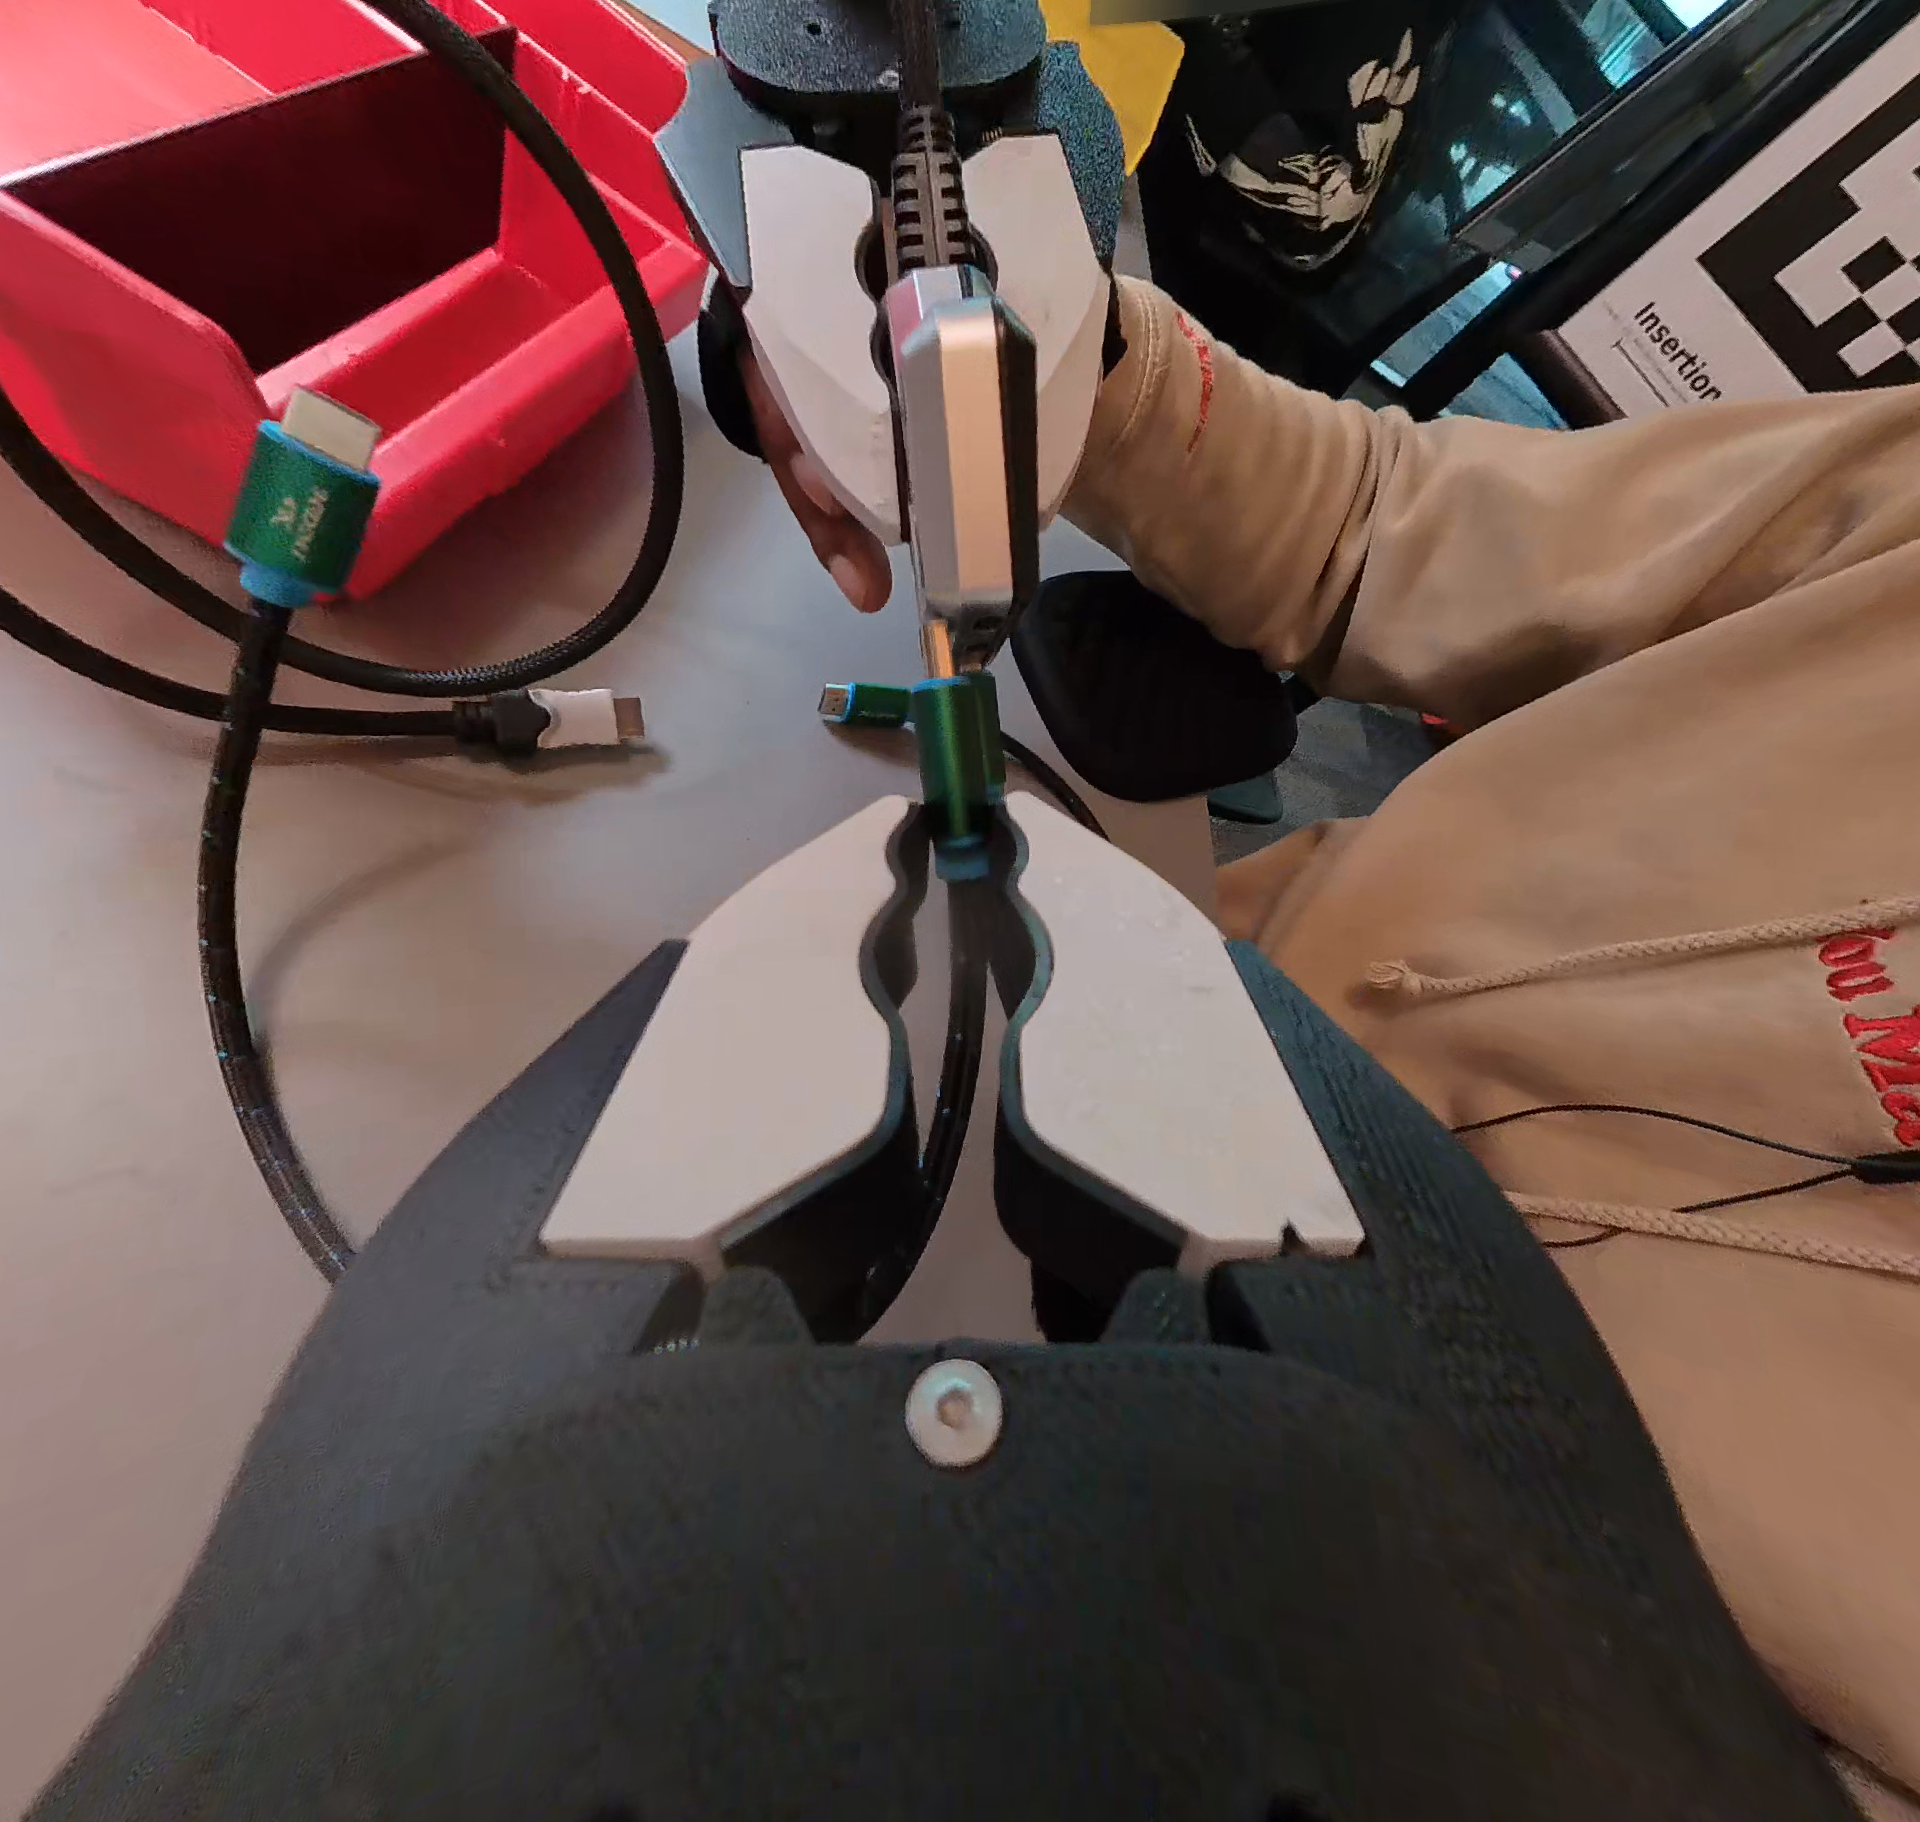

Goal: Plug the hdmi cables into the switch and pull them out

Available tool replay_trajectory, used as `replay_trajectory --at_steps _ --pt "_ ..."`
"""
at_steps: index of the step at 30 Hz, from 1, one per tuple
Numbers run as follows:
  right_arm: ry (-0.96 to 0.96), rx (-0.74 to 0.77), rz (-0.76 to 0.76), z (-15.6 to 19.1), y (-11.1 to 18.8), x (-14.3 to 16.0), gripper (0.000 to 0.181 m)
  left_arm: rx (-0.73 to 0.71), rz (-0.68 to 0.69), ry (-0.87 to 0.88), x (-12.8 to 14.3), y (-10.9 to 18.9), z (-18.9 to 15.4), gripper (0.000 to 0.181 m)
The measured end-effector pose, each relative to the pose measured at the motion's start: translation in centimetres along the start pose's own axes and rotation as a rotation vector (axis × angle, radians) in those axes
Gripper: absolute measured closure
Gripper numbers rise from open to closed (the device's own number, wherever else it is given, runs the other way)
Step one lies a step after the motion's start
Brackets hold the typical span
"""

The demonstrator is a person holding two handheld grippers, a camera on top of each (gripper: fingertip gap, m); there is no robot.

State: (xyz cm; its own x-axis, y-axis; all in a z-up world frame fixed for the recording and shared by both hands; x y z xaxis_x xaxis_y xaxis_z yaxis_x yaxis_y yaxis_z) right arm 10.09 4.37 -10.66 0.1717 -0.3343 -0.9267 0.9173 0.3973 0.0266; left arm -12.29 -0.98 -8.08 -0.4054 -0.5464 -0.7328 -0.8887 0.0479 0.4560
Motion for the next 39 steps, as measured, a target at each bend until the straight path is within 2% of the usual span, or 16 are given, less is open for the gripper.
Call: replay_trajectory --at_steps 18,23,27,29,33,36,39 --pt "-0.088 -0.033 0.073 -1.3 -1.1 0.6 0.159 0.001 -0.050 -0.008 0.5 1.5 0.4 0.170" --pt "-0.090 -0.006 0.145 -1.2 -1.5 0.9 0.159 0.013 -0.022 0.019 1.0 1.3 0.9 0.170" --pt "-0.081 -0.014 0.229 -1.0 -1.6 0.8 0.159 -0.018 0.061 -0.031 1.3 0.6 0.5 0.170" --pt "-0.079 0.015 0.246 -1.0 -1.7 0.4 0.159 -0.029 0.060 -0.030 1.3 0.5 0.6 0.170" --pt "-0.055 0.080 0.226 -1.2 -2.0 0.2 0.159 -0.048 0.060 -0.021 1.4 0.5 1.0 0.170" --pt "-0.056 0.073 0.143 -1.4 -2.4 0.1 0.157 -0.049 0.082 -0.029 1.6 0.2 1.0 0.170" --pt "-0.051 0.062 0.150 -1.5 -2.7 0.2 0.159 -0.054 0.083 -0.038 1.6 0.3 0.9 0.170"
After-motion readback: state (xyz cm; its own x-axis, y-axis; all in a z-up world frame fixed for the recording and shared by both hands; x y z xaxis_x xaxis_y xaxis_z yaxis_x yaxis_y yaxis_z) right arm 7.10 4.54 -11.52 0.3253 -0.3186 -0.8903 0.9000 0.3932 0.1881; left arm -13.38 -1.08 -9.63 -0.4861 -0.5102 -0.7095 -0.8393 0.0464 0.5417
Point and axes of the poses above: each gripper's, where its closed fingertips meet, y back along the fingers, x out of its underside, z = x × y across the jaws, the point moved 10 cm from there along y, back along the fingers, and after that the axes turned 3 degrees about y, right-handed, at the moved point
